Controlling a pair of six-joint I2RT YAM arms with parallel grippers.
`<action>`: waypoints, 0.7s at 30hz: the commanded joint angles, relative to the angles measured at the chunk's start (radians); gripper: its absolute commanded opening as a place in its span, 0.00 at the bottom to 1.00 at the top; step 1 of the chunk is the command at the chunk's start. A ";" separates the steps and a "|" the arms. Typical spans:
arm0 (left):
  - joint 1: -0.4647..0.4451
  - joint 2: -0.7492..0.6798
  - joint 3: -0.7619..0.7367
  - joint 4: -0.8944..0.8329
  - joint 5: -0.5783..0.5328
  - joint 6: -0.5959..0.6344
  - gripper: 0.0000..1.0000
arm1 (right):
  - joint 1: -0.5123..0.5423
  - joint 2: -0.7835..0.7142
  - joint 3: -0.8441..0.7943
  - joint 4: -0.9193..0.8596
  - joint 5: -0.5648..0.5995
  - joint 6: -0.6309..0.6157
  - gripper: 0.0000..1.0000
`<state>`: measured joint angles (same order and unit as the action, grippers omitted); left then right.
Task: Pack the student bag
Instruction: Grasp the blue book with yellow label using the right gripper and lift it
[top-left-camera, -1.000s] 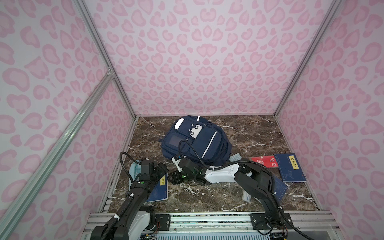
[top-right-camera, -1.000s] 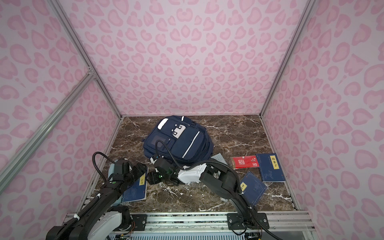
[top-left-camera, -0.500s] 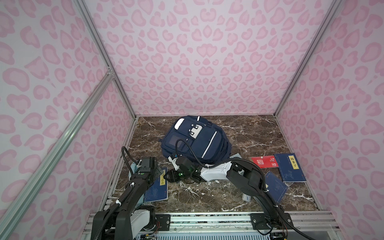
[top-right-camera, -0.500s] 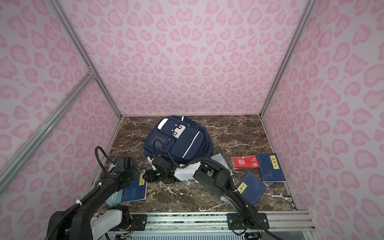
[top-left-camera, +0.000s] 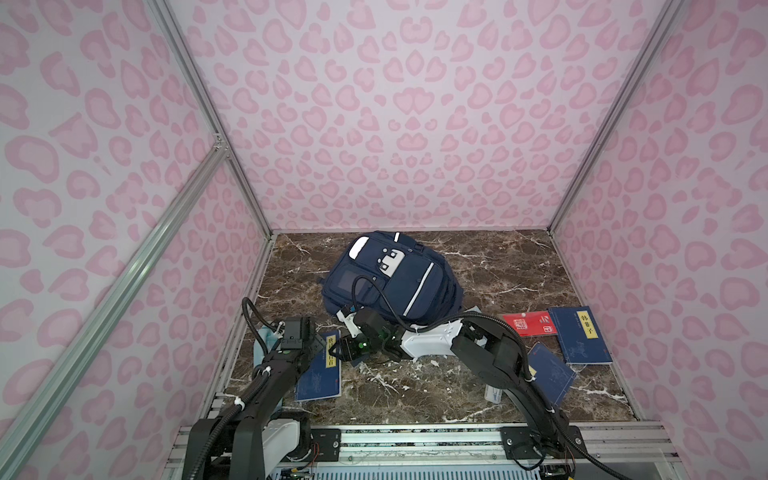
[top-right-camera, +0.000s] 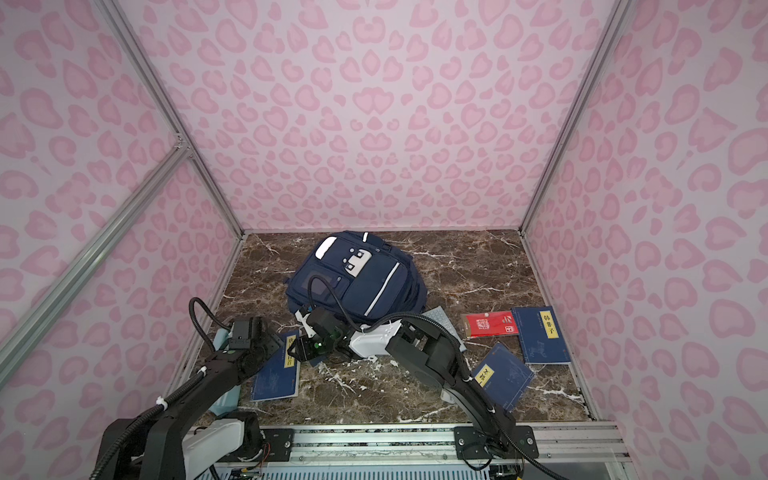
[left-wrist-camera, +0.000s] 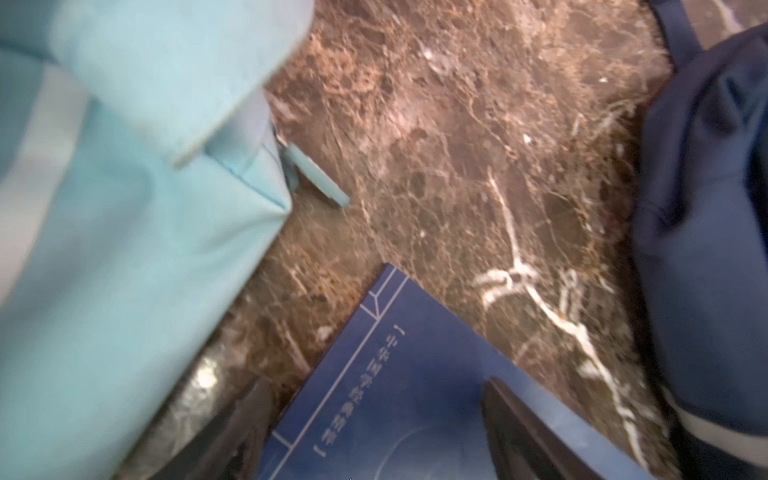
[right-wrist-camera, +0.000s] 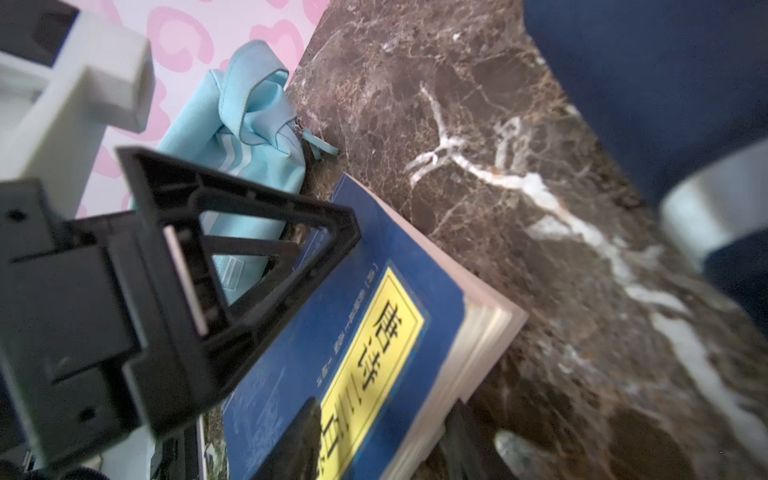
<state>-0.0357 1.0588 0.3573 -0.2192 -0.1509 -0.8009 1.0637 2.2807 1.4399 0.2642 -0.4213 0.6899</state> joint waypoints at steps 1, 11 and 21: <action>-0.007 -0.040 -0.024 -0.043 0.166 -0.052 0.78 | -0.009 0.021 -0.019 -0.129 0.039 0.034 0.44; -0.006 -0.057 -0.019 -0.063 0.152 -0.030 0.77 | -0.011 -0.085 -0.049 -0.285 0.157 0.020 0.46; -0.006 -0.097 -0.046 -0.056 0.165 -0.027 0.77 | -0.017 -0.044 -0.050 -0.208 0.052 0.085 0.41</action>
<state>-0.0414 0.9646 0.3183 -0.2287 -0.0257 -0.8165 1.0473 2.2101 1.4048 0.1276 -0.3412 0.7429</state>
